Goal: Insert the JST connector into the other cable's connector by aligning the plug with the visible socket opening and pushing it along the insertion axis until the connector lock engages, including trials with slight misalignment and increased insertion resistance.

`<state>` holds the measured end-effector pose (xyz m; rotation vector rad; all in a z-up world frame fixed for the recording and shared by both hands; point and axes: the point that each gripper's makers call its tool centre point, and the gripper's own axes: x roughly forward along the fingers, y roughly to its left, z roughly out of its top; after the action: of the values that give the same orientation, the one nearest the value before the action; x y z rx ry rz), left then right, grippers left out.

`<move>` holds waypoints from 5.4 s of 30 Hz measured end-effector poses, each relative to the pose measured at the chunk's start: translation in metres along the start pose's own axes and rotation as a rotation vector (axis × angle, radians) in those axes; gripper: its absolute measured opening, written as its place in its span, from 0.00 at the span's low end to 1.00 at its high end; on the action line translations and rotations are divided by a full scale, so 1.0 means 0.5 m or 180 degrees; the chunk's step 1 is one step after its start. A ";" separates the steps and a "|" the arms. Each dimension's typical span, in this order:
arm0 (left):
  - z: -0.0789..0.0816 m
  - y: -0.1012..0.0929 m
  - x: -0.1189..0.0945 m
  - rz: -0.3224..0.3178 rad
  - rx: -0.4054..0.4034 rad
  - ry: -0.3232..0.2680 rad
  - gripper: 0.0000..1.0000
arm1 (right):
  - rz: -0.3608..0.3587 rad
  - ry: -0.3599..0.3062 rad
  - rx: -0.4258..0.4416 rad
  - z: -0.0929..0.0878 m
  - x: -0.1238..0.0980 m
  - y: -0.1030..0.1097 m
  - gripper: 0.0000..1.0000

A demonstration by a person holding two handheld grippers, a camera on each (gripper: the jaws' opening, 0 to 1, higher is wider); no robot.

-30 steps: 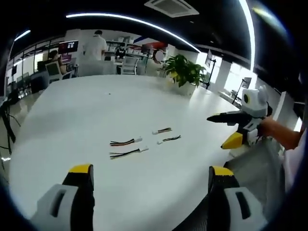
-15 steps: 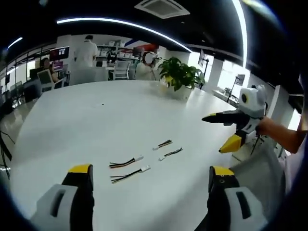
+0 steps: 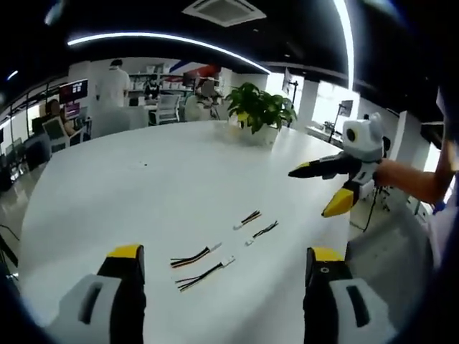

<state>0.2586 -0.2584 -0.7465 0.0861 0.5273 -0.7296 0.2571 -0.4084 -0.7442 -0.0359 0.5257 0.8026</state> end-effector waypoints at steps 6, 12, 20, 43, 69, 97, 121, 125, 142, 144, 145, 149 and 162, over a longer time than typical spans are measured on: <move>-0.003 0.022 0.020 0.0014 -0.0014 0.0032 0.80 | 0.0106 0.0004 -0.0006 0.008 0.021 -0.007 0.69; -0.006 0.031 0.040 -0.0081 -0.0054 0.0079 0.75 | 0.0197 0.0080 0.0035 0.005 0.042 -0.017 0.60; -0.014 0.047 0.058 -0.0119 -0.0009 0.0118 0.74 | 0.0235 0.0161 -0.0058 0.005 0.058 -0.028 0.58; -0.018 0.053 0.116 -0.0393 0.0055 0.0103 0.62 | 0.0538 0.0252 -0.0226 -0.003 0.110 -0.035 0.48; -0.032 0.039 0.180 -0.0840 0.0510 0.0120 0.33 | 0.1041 0.0358 -0.0910 -0.041 0.177 -0.037 0.27; -0.066 0.034 0.207 -0.1162 0.0905 0.0183 0.14 | 0.1443 0.0582 -0.1377 -0.107 0.210 -0.041 0.16; -0.081 0.026 0.219 -0.1399 0.0925 -0.0011 0.09 | 0.1563 0.0397 -0.1411 -0.109 0.212 -0.042 0.09; -0.081 0.027 0.218 -0.1436 0.0856 -0.0069 0.07 | 0.1580 0.0316 -0.1308 -0.105 0.211 -0.045 0.08; -0.095 0.025 0.220 -0.1477 0.0834 -0.0094 0.03 | 0.1635 0.0277 -0.1265 -0.110 0.216 -0.045 0.06; -0.095 0.025 0.220 -0.1482 0.0837 -0.0096 0.03 | 0.1642 0.0283 -0.1252 -0.111 0.216 -0.045 0.06; -0.095 0.024 0.220 -0.1485 0.0845 -0.0101 0.03 | 0.1643 0.0286 -0.1252 -0.112 0.216 -0.044 0.05; -0.095 0.027 0.221 -0.1475 0.0822 -0.0136 0.01 | 0.1647 0.0270 -0.1279 -0.112 0.216 -0.044 0.05; -0.092 0.024 0.221 -0.1476 0.0768 -0.0162 0.00 | 0.1632 0.0260 -0.1272 -0.109 0.215 -0.048 0.04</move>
<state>0.3158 -0.3055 -0.8416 0.1727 0.4110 -1.2448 0.3120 -0.3649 -0.8454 -0.3135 0.4485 1.4049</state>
